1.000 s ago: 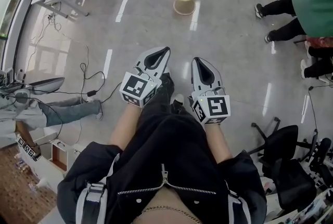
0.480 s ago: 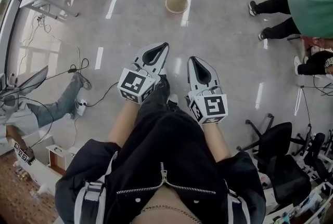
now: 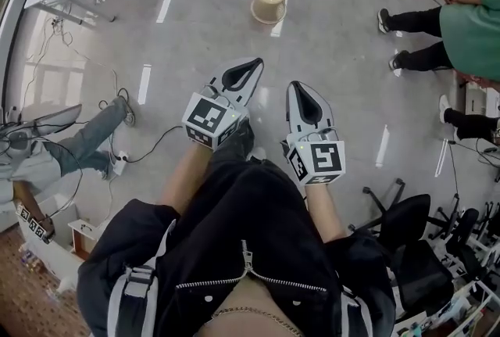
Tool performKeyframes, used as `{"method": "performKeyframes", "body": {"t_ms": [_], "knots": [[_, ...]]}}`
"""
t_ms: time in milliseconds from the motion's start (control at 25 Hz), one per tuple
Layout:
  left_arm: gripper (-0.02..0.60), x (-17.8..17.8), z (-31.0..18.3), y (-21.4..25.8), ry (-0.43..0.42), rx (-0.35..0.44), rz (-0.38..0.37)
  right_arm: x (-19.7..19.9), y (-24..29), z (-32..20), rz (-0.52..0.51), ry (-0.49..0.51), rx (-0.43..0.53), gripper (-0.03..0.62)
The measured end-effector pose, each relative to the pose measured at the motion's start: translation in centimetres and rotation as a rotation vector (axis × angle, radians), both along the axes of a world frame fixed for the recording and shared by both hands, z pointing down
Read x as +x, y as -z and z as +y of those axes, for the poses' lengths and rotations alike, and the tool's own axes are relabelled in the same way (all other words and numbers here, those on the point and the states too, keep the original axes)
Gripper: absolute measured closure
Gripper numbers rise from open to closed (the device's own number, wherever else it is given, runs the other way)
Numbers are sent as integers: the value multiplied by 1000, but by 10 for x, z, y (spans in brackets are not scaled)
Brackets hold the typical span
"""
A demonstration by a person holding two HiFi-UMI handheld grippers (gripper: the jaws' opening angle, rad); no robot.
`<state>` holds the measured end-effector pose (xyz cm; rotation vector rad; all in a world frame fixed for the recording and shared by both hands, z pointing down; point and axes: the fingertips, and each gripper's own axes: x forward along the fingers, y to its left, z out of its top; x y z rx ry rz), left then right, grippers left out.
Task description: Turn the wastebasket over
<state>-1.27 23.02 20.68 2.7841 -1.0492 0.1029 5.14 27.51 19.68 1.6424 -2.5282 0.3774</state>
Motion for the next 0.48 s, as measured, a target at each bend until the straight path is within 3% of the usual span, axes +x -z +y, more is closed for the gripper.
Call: {"method": "performKeyframes", "body": {"t_ms": [480], "knots": [[577, -19, -85, -2, -42, 14, 14, -22, -1, -85, 17, -41, 7, 583]]}}
